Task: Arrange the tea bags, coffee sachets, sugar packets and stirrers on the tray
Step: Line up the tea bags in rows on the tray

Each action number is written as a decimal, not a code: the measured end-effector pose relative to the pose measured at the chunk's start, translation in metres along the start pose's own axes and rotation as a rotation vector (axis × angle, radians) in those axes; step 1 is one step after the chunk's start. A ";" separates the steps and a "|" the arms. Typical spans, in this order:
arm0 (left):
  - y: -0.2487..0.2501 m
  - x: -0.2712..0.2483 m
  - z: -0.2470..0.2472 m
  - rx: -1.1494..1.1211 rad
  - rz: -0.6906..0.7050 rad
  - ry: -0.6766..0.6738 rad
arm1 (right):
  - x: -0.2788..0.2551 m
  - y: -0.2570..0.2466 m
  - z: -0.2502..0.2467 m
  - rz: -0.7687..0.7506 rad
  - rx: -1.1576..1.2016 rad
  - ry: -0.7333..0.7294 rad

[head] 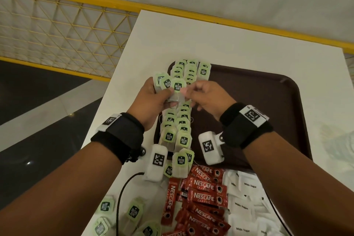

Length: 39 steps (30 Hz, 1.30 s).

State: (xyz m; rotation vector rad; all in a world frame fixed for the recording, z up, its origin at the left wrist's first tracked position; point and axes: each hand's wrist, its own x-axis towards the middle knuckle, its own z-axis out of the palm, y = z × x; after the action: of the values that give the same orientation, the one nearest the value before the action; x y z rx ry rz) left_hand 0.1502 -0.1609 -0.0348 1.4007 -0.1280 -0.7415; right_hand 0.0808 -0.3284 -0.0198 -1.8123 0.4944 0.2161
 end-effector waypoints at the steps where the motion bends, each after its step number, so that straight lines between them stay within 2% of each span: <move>1: 0.001 0.002 0.002 0.015 0.018 -0.006 | 0.000 0.002 0.004 -0.016 0.030 0.015; 6: 0.002 0.008 0.006 -0.014 0.019 0.035 | 0.009 0.013 -0.003 0.005 0.229 0.185; 11: 0.003 0.009 0.004 -0.089 -0.106 0.052 | 0.039 0.033 -0.035 0.158 0.077 0.410; 15: 0.004 0.009 0.001 -0.120 -0.155 0.016 | 0.053 0.037 -0.041 0.189 -0.056 0.387; 23: 0.000 0.006 -0.004 -0.064 -0.124 -0.029 | 0.063 0.026 -0.039 0.216 -0.256 0.426; 27: 0.001 0.006 -0.003 -0.023 -0.101 -0.041 | 0.049 0.019 -0.041 0.146 -0.296 0.501; 29: 0.003 0.006 -0.002 -0.014 -0.092 -0.054 | 0.037 0.013 -0.037 0.073 -0.182 0.417; 33: 0.004 0.006 0.007 0.014 -0.081 -0.075 | 0.007 0.002 -0.019 0.040 -0.024 0.055; 35: 0.003 0.006 0.012 0.042 -0.079 -0.088 | 0.003 0.004 -0.011 0.011 0.040 0.036; 39: 0.002 0.005 0.019 0.060 -0.090 -0.087 | 0.006 0.016 -0.008 0.027 0.172 0.147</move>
State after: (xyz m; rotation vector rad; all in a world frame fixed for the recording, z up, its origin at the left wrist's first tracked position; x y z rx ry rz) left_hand 0.1450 -0.1797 -0.0310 1.4388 -0.1573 -0.8796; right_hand 0.0781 -0.3412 -0.0334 -1.6605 0.6225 0.0568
